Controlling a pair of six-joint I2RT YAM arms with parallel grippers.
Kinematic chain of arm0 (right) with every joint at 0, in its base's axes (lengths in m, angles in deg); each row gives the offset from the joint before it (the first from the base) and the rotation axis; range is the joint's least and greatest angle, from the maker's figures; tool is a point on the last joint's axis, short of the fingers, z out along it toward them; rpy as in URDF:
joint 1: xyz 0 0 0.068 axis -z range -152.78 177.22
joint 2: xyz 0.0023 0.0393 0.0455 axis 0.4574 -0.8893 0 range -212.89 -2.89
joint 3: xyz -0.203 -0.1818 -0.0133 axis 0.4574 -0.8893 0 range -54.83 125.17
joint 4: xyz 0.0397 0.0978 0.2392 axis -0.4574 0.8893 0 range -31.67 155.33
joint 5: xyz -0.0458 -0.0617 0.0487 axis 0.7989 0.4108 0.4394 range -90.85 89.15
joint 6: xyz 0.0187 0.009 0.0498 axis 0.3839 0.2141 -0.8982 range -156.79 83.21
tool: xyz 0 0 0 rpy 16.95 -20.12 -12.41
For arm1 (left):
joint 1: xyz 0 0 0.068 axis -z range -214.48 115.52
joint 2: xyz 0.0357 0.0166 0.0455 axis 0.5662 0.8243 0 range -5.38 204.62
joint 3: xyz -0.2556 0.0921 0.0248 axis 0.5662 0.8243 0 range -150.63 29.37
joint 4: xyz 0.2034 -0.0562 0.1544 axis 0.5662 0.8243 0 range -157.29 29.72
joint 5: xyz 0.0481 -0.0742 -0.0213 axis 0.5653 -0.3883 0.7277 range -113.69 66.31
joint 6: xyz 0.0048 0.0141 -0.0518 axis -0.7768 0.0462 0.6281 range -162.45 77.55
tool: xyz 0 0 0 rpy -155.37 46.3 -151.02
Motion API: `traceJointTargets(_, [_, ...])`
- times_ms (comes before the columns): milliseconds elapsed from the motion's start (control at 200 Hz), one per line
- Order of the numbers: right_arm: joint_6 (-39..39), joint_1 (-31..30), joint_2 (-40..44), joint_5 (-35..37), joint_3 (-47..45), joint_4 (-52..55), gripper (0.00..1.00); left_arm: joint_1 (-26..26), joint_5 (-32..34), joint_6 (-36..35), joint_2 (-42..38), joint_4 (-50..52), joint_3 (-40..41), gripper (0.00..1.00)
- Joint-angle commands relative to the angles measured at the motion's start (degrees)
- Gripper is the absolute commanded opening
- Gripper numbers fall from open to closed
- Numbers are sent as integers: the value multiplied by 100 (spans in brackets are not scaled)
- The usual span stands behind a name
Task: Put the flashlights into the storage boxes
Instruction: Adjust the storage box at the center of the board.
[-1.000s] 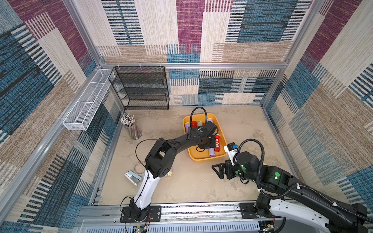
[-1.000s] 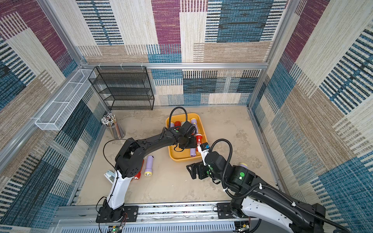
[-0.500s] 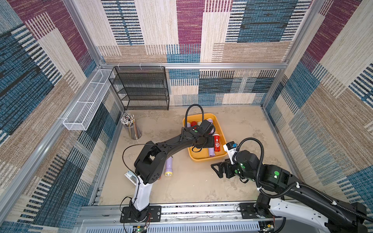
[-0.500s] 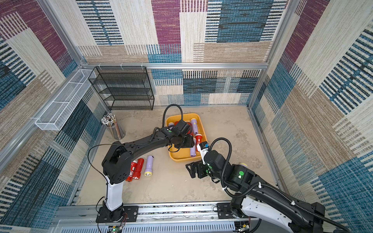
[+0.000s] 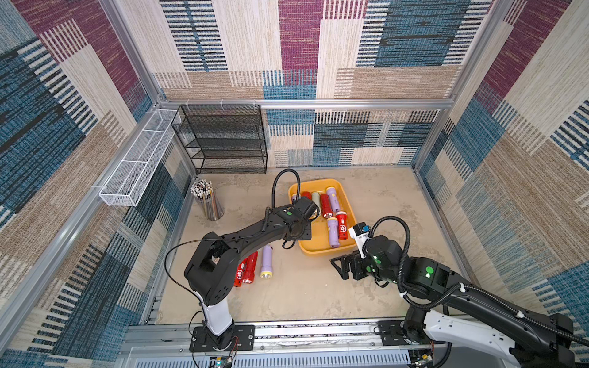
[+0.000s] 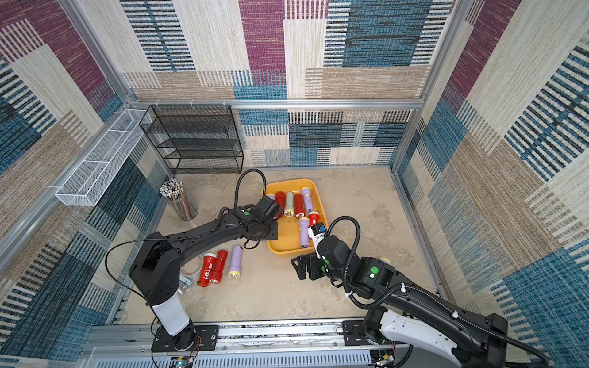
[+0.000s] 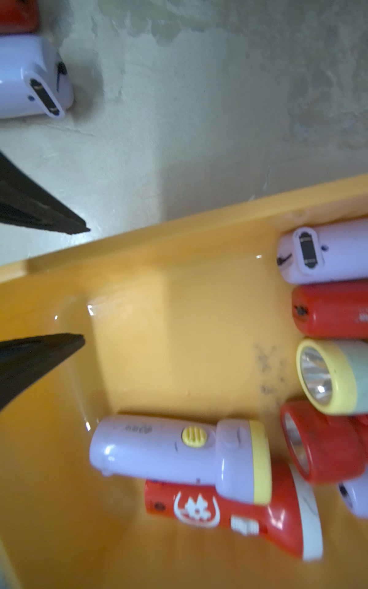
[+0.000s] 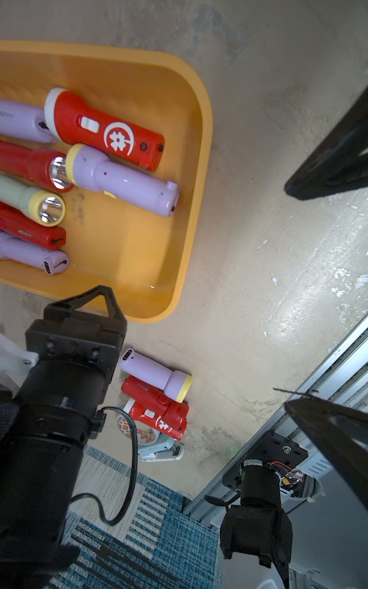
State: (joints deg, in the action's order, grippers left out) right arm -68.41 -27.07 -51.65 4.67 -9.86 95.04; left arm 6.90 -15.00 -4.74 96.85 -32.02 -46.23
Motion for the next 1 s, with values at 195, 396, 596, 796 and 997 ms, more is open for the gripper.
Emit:
traceJointTargets(195, [-124, 5, -43, 15, 78, -186, 100, -197, -23, -77, 449, -239, -16, 33])
traceJointTargets(396, [-125, 1, -145, 51, 116, -195, 100, -406, -107, -216, 812, -246, -287, 18])
traceJointTargets(596, [-69, -2, -445, 72, 239, -190, 100, -632, -35, -399, 994, -149, -599, 17])
traceJointTargets(796, [35, 5, -860, 84, 438, -271, 100, -764, 7, -543, 1027, -93, -648, 19])
traceJointTargets(997, [212, 30, -1431, 80, 806, -347, 100, -756, -28, -685, 871, 6, -657, 35])
